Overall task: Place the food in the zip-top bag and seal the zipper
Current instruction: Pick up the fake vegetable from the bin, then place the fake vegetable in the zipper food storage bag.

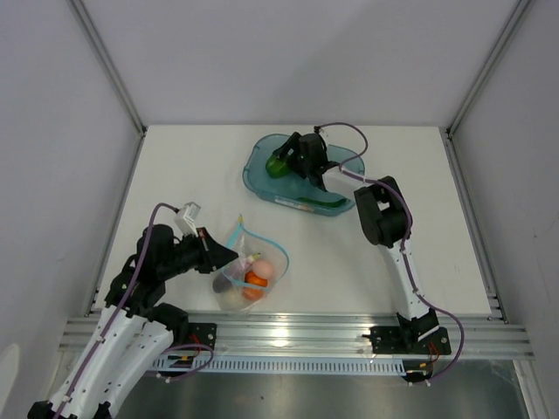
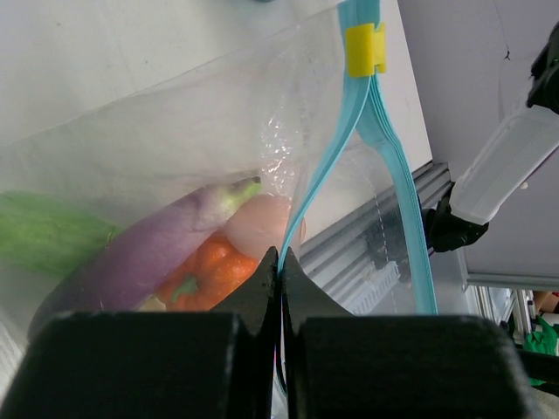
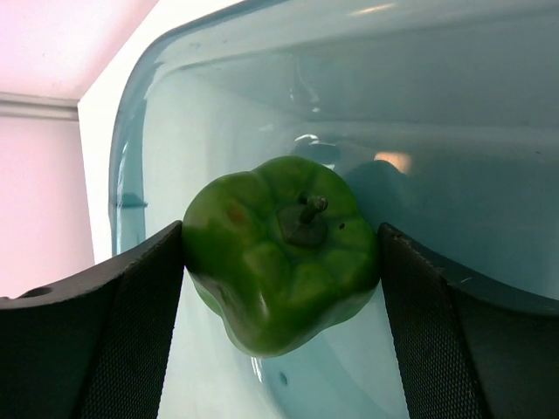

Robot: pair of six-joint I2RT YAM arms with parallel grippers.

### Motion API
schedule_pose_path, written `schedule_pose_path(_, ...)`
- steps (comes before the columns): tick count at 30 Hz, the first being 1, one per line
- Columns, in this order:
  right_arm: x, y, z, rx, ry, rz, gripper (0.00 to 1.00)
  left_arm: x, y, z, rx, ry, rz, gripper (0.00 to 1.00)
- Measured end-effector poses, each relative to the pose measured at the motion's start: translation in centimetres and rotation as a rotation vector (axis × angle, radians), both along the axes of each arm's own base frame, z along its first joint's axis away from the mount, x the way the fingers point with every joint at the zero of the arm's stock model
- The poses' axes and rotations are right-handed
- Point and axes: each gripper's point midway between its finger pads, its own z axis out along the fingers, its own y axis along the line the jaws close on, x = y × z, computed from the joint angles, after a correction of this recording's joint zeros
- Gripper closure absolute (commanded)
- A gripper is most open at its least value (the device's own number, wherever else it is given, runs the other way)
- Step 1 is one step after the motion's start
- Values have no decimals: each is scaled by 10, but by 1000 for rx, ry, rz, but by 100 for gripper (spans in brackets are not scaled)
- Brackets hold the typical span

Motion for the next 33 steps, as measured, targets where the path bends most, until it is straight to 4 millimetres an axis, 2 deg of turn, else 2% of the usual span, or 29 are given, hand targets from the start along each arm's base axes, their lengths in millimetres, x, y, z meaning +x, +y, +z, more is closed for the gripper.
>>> schedule_pose_path(3, -5, -8, 13, -19, -18, 16, 100, 1, -1, -1, 2, 7, 0, 99)
schedule_pose_path(7, -14, -20, 51, -54, -72, 56, 100, 3, -1, -2, 3, 8, 0, 100)
schedule_pose_path(11, -35, -31, 119, -101, -153, 128, 100, 5, -2, -4, 7, 20, -1, 99)
schedule_pose_path(13, -54, -38, 153, -126, -194, 173, 100, 6, -3, -5, 8, 26, -3, 99)
schedule_pose_path(14, -71, -41, 174, -140, -221, 205, 100, 7, -4, -5, 7, 26, -6, 99)
schedule_pose_path(16, -100, -48, 198, -166, -248, 257, 100, 9, -5, -4, 6, 30, -10, 99)
schedule_pose_path(17, -121, -51, 215, -178, -279, 292, 100, 9, -6, -3, 5, 33, -13, 99)
schedule_pose_path(22, -212, -52, 266, -209, -394, 461, 100, 11, -9, 2, -1, 36, -33, 99)
schedule_pose_path(24, -256, -40, 279, -208, -435, 568, 100, 11, -10, 5, -2, 35, -41, 99)
schedule_pose_path(28, -328, -10, 289, -196, -482, 767, 100, 11, -12, 12, -9, 28, -53, 99)
schedule_pose_path(29, -338, -4, 287, -199, -480, 797, 100, 11, -13, 13, -11, 25, -55, 99)
schedule_pose_path(33, -384, 21, 258, -239, -418, 930, 100, 11, -14, 20, -17, 14, -59, 99)
